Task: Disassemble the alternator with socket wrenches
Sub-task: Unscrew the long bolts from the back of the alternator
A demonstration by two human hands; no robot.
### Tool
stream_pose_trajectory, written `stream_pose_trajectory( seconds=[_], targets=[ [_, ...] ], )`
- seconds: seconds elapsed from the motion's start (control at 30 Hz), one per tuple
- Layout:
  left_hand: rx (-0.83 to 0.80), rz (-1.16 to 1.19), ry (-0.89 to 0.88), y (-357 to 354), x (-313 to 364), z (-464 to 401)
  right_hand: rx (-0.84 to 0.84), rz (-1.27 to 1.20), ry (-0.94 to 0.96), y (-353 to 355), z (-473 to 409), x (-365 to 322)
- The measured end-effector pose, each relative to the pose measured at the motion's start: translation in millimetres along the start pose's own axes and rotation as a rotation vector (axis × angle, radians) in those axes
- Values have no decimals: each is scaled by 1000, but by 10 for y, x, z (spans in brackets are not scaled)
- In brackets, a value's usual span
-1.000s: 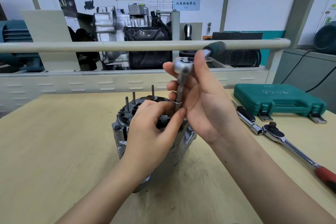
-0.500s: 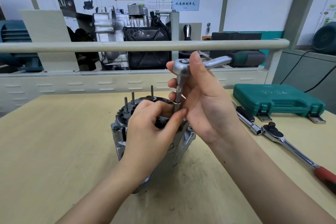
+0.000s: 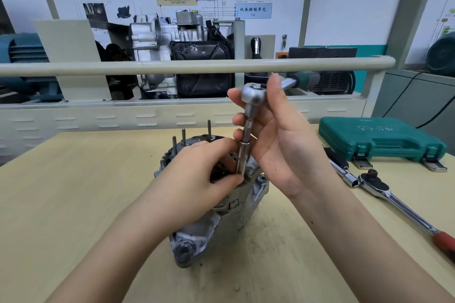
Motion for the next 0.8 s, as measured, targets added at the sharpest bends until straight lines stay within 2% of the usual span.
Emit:
stream_pose_trajectory(
  seconds=[0.47,0.63,0.8],
  targets=[
    [17,-146,-115,-95,42,0,2,-30,15,-3,0,-65],
    [75,-123,-138,-36,74,4,-12,-72,51,-14,11,-148],
    [139,17,-97,21,9,2,-18,-115,92,-8,5,-236]
  ],
)
Point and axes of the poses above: each hand's wrist, its own z-axis away from the middle knuckle, its own y-axis out of the back of the hand, x = y × z, the point moved 10 cm from there along -z, towards the middle knuckle, and after that the axes turned 1 degree about -z, right-handed, at the moved point
